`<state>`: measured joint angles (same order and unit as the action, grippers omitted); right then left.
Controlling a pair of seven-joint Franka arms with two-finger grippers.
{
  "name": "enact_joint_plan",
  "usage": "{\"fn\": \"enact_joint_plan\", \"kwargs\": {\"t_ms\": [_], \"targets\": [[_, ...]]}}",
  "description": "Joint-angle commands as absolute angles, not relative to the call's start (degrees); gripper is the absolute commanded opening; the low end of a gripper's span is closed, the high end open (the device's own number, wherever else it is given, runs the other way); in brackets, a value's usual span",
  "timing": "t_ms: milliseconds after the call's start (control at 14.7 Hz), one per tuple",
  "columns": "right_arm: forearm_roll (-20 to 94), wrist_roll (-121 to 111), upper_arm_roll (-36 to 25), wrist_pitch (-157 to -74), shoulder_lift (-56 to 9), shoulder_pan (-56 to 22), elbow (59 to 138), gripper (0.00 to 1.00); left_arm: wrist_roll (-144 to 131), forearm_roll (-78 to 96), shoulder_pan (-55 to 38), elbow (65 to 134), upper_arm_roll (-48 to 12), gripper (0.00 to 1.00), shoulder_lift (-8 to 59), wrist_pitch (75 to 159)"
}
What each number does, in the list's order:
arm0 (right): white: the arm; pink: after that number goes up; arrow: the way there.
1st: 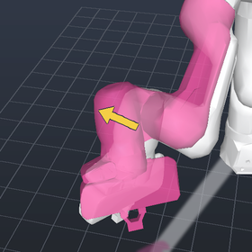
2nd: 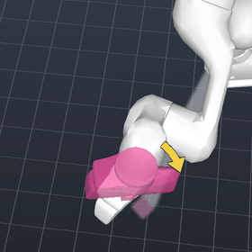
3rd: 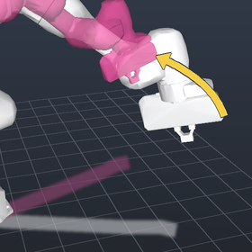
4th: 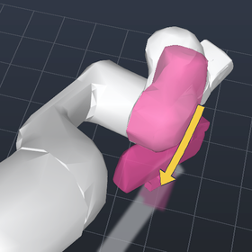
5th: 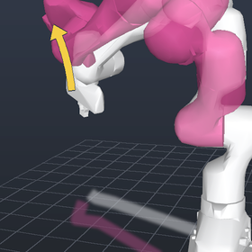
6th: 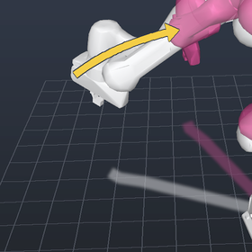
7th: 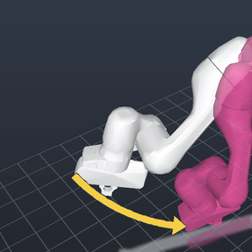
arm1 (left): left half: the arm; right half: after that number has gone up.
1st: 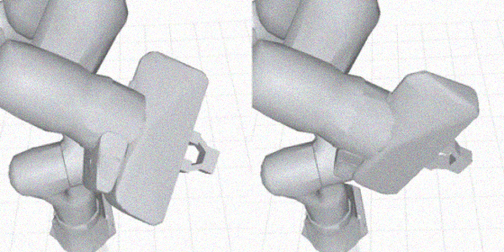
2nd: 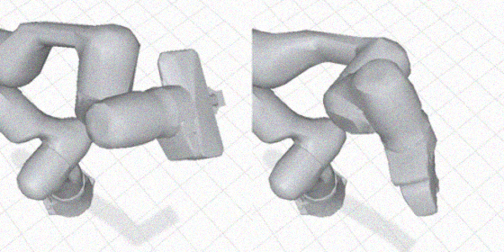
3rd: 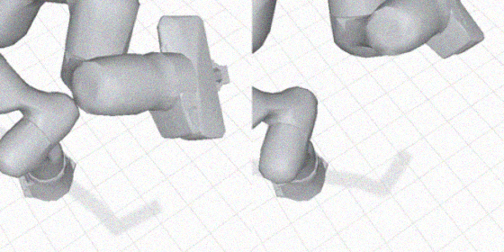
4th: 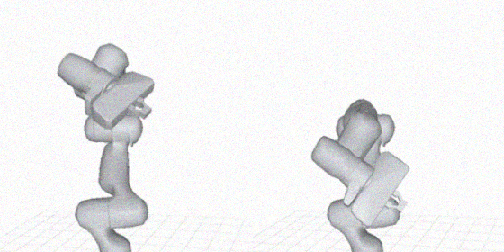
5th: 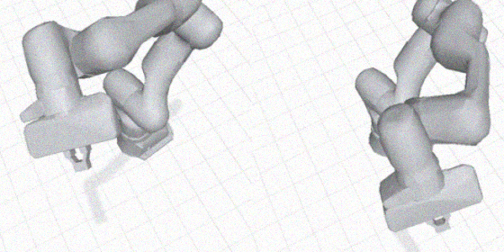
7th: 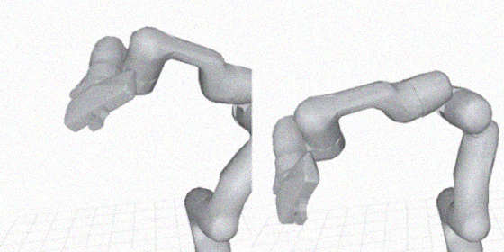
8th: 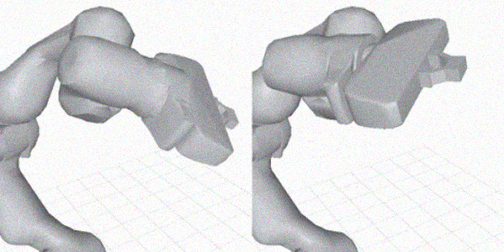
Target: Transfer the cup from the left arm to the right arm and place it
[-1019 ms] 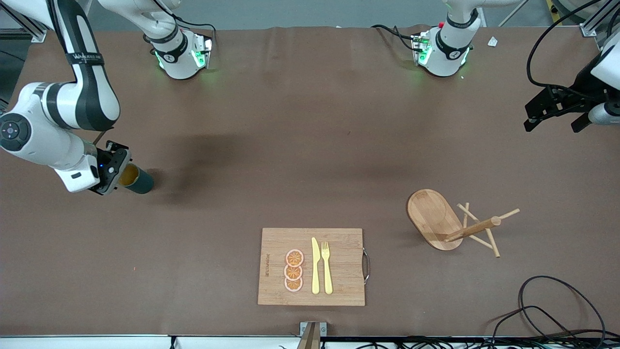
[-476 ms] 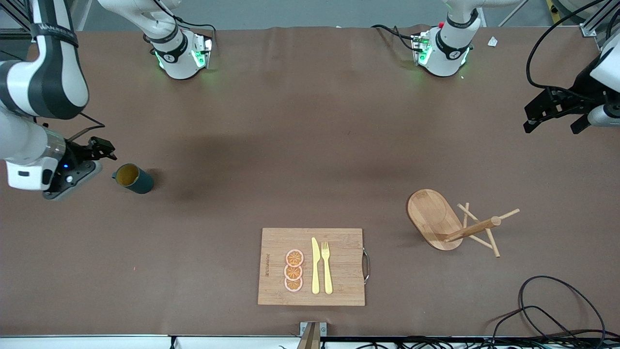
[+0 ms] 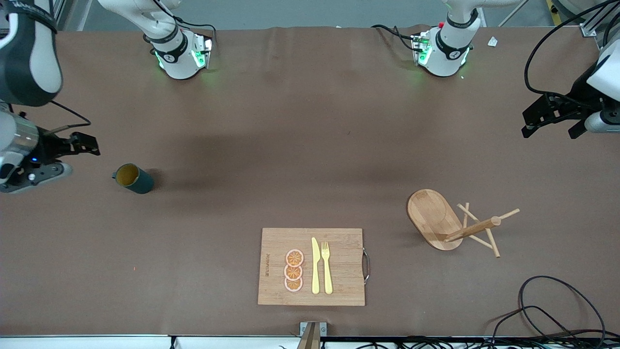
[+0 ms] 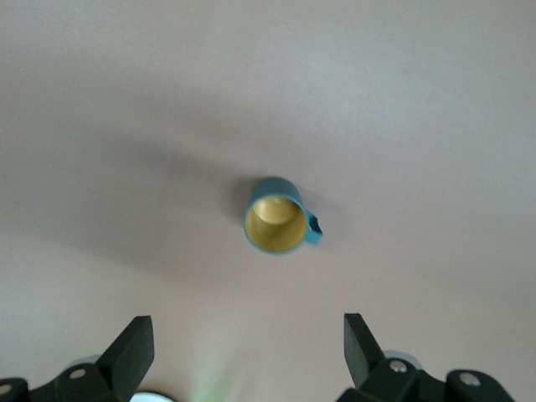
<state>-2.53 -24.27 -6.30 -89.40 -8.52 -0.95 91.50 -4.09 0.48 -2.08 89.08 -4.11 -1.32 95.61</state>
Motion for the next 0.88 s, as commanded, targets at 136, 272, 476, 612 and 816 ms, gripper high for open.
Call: {"fn": "enact_joint_plan", "kwargs": {"t_ms": [136,272,476,612,816], "targets": [[-3.2,-12.8,-5.7,-83.8,-12.2,1.9,81.0,1.00,-3.2,0.0,-2.0,89.1,-4.0,1.00,-1.6,96.2],[-3.5,-9.6,-5.7,-83.8,-12.2,1.2,80.2,1.00,-3.3,0.0,-2.5,89.1,-4.1,1.00,-1.5,96.1],[-1.9,-9.9,-5.6,-82.4,-12.0,1.8,80.5,1.00,-3.3,-0.1,-2.5,89.0,-4.1,1.00,-1.5,96.1],[-1.8,-9.6,-5.6,-82.5,-11.0,1.7,80.9,1.00,-3.3,-0.1,-2.4,89.0,-4.0,1.00,-1.5,96.1],[-1.8,-7.0,-5.6,-82.0,-8.1,1.4,82.0,1.00,-3.2,-0.1,-2.2,89.0,-4.0,1.00,-1.5,96.1]]}}
